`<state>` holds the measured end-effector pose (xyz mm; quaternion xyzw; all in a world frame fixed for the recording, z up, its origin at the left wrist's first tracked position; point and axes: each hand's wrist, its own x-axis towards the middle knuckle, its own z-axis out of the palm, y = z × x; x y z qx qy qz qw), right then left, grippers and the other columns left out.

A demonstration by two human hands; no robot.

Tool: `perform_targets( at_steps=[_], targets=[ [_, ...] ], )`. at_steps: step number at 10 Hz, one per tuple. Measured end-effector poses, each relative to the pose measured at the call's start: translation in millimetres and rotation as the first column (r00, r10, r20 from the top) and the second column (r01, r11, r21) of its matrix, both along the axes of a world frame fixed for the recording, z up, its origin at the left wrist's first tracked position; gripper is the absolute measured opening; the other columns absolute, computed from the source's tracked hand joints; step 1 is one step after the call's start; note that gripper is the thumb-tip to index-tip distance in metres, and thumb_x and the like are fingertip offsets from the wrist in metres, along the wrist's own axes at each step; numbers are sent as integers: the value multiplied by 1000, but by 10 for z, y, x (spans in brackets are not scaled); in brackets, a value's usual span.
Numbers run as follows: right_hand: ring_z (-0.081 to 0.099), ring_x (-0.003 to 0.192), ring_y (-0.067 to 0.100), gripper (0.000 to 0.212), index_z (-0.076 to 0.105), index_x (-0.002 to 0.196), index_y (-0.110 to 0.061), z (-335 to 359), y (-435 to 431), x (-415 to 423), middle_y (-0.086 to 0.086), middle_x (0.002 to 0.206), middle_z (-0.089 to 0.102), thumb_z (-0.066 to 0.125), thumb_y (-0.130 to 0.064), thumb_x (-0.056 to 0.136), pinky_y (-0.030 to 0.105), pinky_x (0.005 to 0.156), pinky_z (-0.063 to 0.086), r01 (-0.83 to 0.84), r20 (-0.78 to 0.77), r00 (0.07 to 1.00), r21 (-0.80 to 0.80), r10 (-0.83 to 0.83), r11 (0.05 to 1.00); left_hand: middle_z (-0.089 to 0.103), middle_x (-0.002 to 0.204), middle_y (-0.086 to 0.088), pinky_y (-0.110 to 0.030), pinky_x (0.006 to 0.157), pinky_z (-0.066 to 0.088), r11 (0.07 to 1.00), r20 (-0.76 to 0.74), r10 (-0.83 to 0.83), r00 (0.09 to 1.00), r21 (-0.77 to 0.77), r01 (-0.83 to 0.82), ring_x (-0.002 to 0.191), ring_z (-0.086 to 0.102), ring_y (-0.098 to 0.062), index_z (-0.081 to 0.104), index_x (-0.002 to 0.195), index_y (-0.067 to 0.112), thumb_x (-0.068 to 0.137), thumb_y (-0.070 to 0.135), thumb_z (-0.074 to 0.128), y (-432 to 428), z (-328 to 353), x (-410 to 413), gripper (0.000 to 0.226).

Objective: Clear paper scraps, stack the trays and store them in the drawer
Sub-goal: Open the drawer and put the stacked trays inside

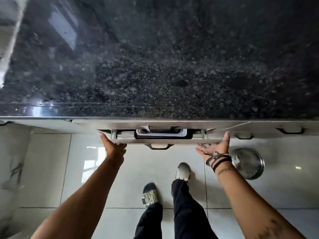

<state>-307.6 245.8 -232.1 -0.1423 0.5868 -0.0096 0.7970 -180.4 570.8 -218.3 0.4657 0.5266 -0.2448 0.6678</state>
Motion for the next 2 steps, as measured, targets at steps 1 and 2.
perform_targets(
  at_steps=[1, 2],
  targets=[
    [18, 145, 37, 110, 0, 150, -12, 38, -195, 326, 15, 161, 5, 19, -86, 71, 58, 117, 12, -4, 95, 995, -1, 4, 1000, 30, 156, -22, -41, 122, 14, 996, 94, -9, 996, -91, 17, 145, 30, -32, 21, 150, 0, 77, 85, 13, 32, -15, 315, 113],
    [23, 145, 32, 107, 10, 149, -6, 54, -275, 322, 14, 159, 17, 17, -83, 75, 57, 116, 14, 41, 48, 998, 25, -42, 999, 33, 156, -18, -45, 122, 13, 998, 79, -2, 997, -68, 8, 145, 31, -30, 22, 151, 4, 81, 81, 13, -29, 14, 307, 103]
  ],
)
